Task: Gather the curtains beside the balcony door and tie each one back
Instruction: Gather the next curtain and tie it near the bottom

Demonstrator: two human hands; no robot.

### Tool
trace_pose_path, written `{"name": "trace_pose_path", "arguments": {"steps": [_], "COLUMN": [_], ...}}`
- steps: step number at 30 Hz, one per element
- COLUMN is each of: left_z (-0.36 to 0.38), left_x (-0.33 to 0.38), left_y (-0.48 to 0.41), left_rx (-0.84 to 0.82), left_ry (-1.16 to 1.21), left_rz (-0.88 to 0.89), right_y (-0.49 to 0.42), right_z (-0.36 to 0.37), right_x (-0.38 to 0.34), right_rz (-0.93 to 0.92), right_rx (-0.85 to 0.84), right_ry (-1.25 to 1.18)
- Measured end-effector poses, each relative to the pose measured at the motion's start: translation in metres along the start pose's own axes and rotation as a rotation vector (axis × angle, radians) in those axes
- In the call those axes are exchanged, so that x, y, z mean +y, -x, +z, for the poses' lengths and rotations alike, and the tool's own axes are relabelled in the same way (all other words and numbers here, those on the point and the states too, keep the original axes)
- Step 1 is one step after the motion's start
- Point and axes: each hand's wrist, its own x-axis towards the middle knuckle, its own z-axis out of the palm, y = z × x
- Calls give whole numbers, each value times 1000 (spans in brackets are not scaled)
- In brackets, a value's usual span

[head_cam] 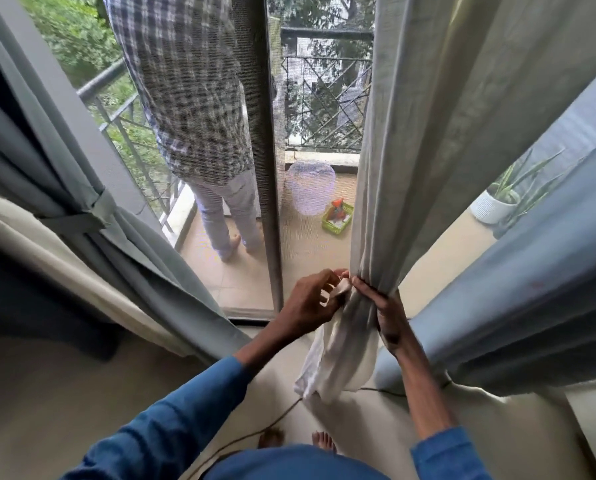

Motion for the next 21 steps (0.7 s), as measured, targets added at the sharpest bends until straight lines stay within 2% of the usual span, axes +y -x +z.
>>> {"name": "trace_pose_path", "arguments": {"steps": [4, 10, 14, 21], "left_z": [0, 3, 1, -35], "left_x": [0, 6, 3, 15], "left_y": [3, 4, 0, 0], "left_rx": [157, 109, 81, 186], "left_ry": [-124, -90, -137, -298], "left_rz": [8, 39, 28, -30], "right_y": [1, 0, -2, -10], "right_z": [-1, -1, 0, -3], "right_x": [-1, 1, 1, 0], "right_rz": [-54, 1, 13, -14], "right_rx": [-57, -24, -14, 91], "right_ry": [48, -40, -15, 3]}}
